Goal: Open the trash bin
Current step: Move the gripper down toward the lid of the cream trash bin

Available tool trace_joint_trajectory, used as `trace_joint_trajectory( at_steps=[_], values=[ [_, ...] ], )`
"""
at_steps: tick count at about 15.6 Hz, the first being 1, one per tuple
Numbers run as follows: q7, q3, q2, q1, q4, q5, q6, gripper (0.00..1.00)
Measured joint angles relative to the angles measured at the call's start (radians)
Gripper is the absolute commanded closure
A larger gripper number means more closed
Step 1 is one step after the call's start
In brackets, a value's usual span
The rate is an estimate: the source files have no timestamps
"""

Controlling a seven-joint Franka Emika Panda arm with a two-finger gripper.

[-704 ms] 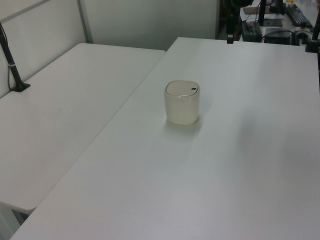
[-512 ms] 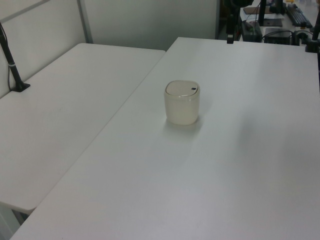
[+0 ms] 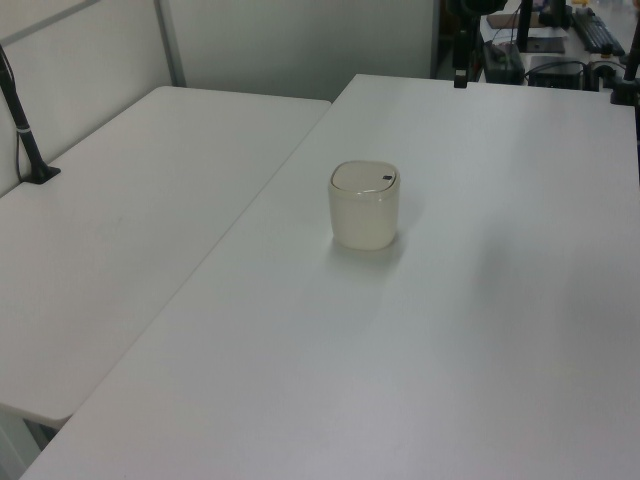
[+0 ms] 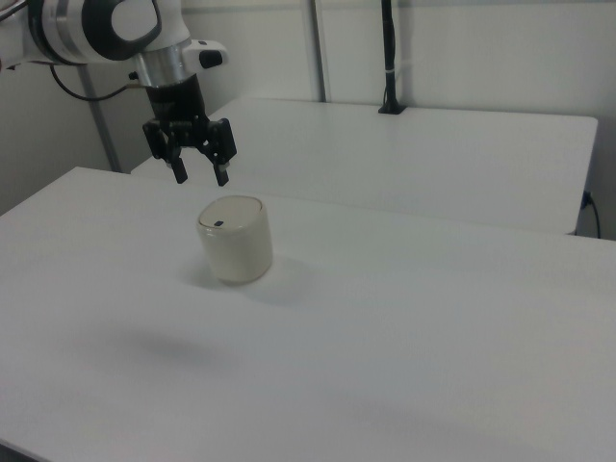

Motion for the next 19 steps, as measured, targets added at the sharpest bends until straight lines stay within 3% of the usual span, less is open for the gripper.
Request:
trace_joint_trajectory(
  at_steps=[3, 11, 19],
  values=[
    [0.0, 0.0, 0.001, 0.0, 0.0, 0.0, 0.0, 0.98],
    [0.0, 0.007, 0.035, 0.003, -0.001, 0.002, 0.043, 0.98],
    [0.004, 0.012, 0.173, 0.059, -0.002, 0.076, 0.322, 0.97]
  ],
)
